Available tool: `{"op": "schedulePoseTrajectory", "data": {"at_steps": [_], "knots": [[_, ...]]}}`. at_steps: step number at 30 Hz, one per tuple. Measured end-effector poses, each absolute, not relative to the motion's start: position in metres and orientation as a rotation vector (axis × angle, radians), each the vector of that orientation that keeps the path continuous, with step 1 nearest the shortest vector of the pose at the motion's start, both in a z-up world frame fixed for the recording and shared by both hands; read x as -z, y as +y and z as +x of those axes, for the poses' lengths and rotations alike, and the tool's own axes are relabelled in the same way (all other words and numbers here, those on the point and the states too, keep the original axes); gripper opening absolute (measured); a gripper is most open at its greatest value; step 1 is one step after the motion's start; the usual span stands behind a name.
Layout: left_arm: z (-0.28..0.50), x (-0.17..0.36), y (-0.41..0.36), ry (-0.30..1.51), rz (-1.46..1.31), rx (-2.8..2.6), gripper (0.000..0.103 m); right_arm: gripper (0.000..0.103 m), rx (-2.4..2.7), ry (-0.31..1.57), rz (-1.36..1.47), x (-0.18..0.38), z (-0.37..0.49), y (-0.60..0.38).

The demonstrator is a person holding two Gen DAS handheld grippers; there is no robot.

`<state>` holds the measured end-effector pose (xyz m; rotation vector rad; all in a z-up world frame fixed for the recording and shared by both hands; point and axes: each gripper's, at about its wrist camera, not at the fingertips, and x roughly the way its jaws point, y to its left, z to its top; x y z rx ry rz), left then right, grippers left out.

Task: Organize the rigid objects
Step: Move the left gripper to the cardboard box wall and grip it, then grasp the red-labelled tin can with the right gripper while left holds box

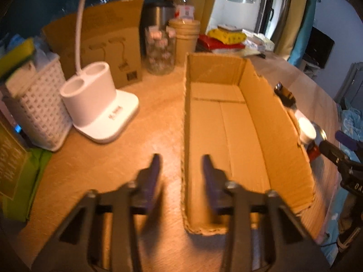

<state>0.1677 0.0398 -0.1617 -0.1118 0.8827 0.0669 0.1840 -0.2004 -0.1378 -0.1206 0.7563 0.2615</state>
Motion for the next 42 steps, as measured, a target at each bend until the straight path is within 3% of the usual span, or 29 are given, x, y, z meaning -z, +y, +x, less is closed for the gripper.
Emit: {"op": "schedulePoseTrajectory", "data": {"at_steps": [2,3,6,23,27,33,42], "knots": [[0.165,0.163,0.037,0.880,-0.093,-0.075,0.021,0.093,-0.270,0.756,-0.123,0.140,0.185,-0.200],[0.165,0.163,0.036,0.877,-0.093,-0.070,0.010,0.093,-0.274,0.754,-0.126,0.140,0.186,-0.200],[0.164,0.160,0.034,0.869,-0.082,-0.075,0.005,0.093,-0.281,0.754,-0.138,0.143,0.188,-0.198],[0.163,0.158,0.033,0.866,-0.077,-0.063,0.004,0.092,-0.304,0.756,-0.176,0.157,0.203,-0.194],[0.163,0.158,0.033,0.867,-0.084,-0.057,0.004,0.075,-0.320,0.757,-0.192,0.159,0.204,-0.191],[0.163,0.158,0.034,0.864,-0.085,-0.051,0.004,0.057,-0.341,0.764,-0.198,0.160,0.202,-0.186],[0.164,0.159,0.035,0.859,-0.096,-0.039,0.004,0.057,-0.332,0.739,-0.193,0.149,0.196,-0.190]]}}
